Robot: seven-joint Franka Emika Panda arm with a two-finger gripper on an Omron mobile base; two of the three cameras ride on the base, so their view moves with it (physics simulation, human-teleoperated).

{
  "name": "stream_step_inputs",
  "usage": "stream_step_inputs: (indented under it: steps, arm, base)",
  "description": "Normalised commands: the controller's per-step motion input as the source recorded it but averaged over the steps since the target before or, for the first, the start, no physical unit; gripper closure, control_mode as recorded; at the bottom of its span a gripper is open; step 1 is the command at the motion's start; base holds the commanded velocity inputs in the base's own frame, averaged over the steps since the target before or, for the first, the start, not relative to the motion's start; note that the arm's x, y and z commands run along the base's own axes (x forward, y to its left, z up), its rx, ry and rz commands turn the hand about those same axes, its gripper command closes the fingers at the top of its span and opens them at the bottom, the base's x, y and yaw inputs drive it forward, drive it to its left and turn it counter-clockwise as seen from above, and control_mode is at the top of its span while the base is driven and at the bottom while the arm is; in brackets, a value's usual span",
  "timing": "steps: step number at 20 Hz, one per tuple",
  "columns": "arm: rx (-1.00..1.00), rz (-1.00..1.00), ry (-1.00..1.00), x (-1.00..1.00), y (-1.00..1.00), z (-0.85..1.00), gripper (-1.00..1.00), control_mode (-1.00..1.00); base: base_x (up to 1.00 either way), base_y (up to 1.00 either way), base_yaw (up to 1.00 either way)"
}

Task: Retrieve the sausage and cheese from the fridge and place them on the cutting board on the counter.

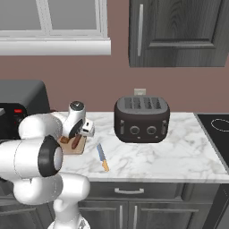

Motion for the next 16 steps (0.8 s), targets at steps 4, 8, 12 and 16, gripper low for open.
stream_step_inputs:
  steps: [4,8,12,16]
  arm:
    - [0.0,-0.01,-0.01,-0.81,-0.23,0.92,-1.0,-1.0]
    - [0.0,0.0,0.0,-0.98,-0.16,0.82,-1.0,-1.0]
    - [0.0,0.0,0.0,-0.72,-0.14,0.8,-1.0,-1.0]
    - [0.0,0.0,0.0,-0.93,-0.23,0.73,-1.0,-1.0]
  base:
    - [0.0,0.0,0.0]
    - [0.0,0.0,0.0]
    - [0.0,0.0,0.0]
    - [0.0,0.0,0.0]
